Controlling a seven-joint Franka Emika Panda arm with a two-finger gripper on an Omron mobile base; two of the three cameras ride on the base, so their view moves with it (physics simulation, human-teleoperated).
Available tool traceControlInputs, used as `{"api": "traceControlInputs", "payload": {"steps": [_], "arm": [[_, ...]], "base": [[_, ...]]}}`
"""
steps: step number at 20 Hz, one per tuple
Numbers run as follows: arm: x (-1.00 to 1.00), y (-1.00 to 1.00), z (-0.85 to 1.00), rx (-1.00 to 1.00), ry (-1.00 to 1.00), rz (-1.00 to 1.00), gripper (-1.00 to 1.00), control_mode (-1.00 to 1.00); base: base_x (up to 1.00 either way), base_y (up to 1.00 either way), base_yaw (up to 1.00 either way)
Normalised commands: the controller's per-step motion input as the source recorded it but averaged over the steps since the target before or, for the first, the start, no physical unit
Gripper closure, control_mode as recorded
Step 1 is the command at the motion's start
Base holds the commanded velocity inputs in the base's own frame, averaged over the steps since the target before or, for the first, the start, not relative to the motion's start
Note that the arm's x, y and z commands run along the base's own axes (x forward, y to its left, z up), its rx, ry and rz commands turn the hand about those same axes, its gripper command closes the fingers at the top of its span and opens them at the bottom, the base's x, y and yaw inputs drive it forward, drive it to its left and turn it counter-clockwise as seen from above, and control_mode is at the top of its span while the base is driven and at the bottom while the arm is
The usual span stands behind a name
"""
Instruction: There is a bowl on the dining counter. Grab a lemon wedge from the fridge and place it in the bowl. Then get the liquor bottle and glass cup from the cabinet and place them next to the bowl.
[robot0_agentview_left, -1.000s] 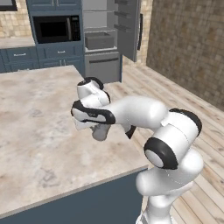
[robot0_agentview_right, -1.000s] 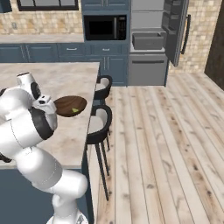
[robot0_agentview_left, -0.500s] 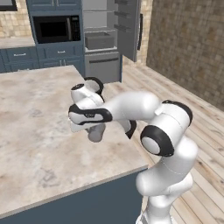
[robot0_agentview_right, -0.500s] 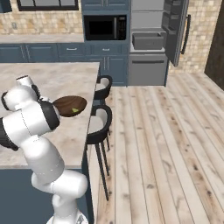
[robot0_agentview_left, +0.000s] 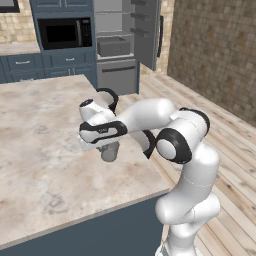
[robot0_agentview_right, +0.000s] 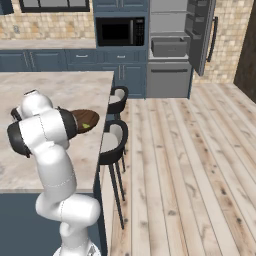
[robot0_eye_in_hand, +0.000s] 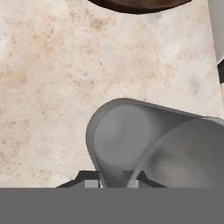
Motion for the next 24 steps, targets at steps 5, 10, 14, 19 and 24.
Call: {"api": "traceControlInputs", "payload": {"steps": [5,10,14,19,24], "arm": [[0.39,0.00,-0.29,-0.06,0.00,-0.08,1.00,-1.00],[0.42,0.00,-0.24,-0.05,0.00,-0.08,1.00,-1.00],[0.37,0.00,-0.24,-0.05,0.00,-0.07,1.00,-1.00],[0.37,0.00,-0.25,-0.05,0.00,-0.06,1.00,-1.00],[0.28,0.00,-0.26,-0.05,0.00,-0.04,1.00,-1.00]], "base": [[0.00,0.00,0.00],[0.00,0.00,0.00],[0.00,0.00,0.00],[0.00,0.00,0.00],[0.00,0.00,0.00]]}}
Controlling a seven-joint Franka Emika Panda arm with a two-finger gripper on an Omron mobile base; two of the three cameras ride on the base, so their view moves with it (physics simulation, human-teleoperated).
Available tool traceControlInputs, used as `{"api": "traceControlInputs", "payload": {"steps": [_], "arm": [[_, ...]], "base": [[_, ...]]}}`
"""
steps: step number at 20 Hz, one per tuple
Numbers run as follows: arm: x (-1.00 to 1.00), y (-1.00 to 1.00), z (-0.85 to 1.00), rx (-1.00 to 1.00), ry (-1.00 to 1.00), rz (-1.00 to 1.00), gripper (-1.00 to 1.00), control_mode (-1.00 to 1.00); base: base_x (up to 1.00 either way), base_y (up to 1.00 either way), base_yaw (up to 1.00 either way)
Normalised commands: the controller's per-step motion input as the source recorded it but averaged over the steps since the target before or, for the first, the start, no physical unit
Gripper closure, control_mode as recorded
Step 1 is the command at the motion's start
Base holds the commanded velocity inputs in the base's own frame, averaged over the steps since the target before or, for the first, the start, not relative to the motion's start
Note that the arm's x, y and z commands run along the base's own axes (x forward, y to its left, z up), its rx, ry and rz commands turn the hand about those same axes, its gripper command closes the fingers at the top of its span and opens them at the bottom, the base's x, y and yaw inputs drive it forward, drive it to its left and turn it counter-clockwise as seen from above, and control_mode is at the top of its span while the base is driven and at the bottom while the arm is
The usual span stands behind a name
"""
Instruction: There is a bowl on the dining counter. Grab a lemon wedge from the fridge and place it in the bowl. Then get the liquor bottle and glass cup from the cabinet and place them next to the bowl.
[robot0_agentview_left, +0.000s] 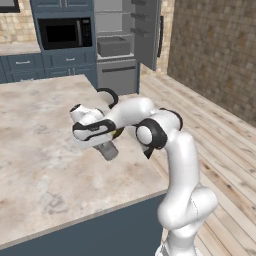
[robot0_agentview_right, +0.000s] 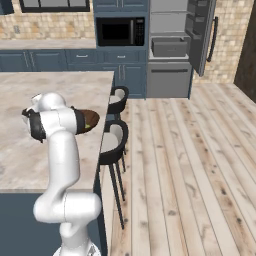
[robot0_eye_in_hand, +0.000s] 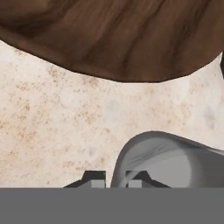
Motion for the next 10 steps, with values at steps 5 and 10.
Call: {"api": "traceControlInputs", "payload": {"steps": [5,10], "arm": [[0.04,0.00,-0.23,-0.05,0.00,-0.01,-1.00,-1.00],[0.00,-0.04,-0.05,-0.01,-0.01,0.00,-1.00,-1.00]], "base": [[0.00,0.00,0.00],[0.00,0.00,0.00]]}}
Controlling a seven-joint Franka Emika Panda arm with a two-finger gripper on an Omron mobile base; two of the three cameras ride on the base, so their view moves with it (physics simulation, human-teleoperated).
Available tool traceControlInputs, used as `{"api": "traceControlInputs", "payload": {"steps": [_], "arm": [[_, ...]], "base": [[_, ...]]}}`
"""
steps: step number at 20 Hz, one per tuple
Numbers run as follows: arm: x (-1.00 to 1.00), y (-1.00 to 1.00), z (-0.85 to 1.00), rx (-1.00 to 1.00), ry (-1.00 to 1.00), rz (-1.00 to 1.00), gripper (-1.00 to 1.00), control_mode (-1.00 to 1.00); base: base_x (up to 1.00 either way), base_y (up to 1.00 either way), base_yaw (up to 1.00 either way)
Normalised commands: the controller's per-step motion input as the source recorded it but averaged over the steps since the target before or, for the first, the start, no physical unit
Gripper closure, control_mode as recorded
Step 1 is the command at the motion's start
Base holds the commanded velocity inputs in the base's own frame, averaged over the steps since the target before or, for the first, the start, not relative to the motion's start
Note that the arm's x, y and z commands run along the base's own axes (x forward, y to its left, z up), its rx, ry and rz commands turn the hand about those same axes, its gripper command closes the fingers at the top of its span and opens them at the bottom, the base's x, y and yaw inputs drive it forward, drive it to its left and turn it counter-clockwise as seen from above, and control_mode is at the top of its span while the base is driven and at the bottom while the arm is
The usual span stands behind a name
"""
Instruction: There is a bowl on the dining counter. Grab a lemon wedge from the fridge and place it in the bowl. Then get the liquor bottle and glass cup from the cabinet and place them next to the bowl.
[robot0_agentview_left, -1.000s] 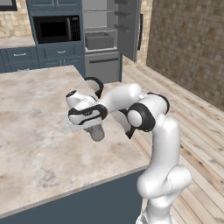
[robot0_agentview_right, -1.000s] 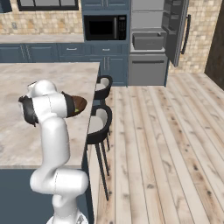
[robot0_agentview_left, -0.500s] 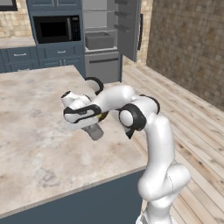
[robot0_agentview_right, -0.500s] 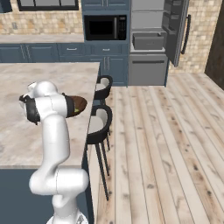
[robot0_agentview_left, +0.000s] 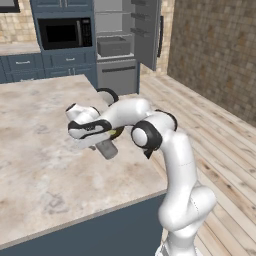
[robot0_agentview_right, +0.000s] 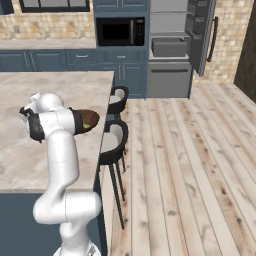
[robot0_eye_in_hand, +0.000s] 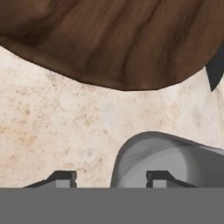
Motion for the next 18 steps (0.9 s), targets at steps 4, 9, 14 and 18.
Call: {"api": "traceControlInputs", "payload": {"steps": [4,9,14,18], "arm": [[-0.09,-0.15,0.00,0.00,-0.08,0.00,-1.00,-1.00],[-0.20,-0.15,0.00,0.00,-0.13,0.00,-1.00,-1.00],[-0.36,-0.07,0.12,0.00,-0.16,0.00,-1.00,-1.00],[-0.67,-0.11,0.46,0.00,-0.29,0.00,-1.00,-1.00]], "base": [[0.00,0.00,0.00],[0.00,0.00,0.00],[0.00,0.00,0.00],[0.00,0.00,0.00]]}}
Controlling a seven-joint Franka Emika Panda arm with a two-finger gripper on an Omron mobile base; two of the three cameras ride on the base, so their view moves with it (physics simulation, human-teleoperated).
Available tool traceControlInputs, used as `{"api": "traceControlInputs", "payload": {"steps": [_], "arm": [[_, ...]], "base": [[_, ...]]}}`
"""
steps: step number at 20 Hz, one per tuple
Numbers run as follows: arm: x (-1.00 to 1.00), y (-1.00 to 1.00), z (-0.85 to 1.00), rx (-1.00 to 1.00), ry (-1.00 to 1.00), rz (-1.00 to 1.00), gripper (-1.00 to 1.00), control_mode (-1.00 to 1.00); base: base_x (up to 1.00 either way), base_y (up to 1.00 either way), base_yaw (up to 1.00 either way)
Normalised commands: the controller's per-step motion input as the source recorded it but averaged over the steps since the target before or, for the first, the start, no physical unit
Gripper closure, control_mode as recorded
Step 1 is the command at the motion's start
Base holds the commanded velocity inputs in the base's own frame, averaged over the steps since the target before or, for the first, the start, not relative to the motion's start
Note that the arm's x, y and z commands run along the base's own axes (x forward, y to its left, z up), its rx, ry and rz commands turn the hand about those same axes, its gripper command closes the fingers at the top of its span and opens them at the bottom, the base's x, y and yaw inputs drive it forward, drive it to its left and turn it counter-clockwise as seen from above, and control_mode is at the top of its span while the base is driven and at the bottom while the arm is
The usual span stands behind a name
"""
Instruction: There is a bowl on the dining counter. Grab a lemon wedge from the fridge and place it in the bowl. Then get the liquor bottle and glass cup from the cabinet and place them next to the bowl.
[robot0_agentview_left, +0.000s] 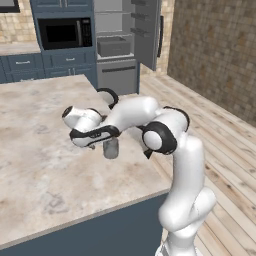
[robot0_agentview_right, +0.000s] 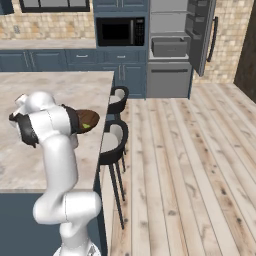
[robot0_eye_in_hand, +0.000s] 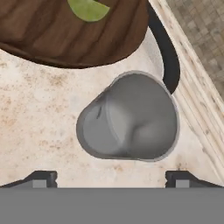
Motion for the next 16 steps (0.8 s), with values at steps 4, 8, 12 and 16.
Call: {"api": "traceControlInputs", "payload": {"steps": [4,8,12,16], "arm": [[-0.77,-0.23,0.70,0.01,-0.31,0.00,-1.00,-1.00],[-0.63,-0.27,0.91,0.03,-0.30,0.00,-1.00,-1.00],[-0.73,-0.34,1.00,0.07,-0.30,0.00,-1.00,-1.00],[-0.88,-0.54,1.00,0.13,-0.21,0.00,-1.00,-1.00]], "base": [[0.00,0.00,0.00],[0.00,0.00,0.00],[0.00,0.00,0.00],[0.00,0.00,0.00]]}}
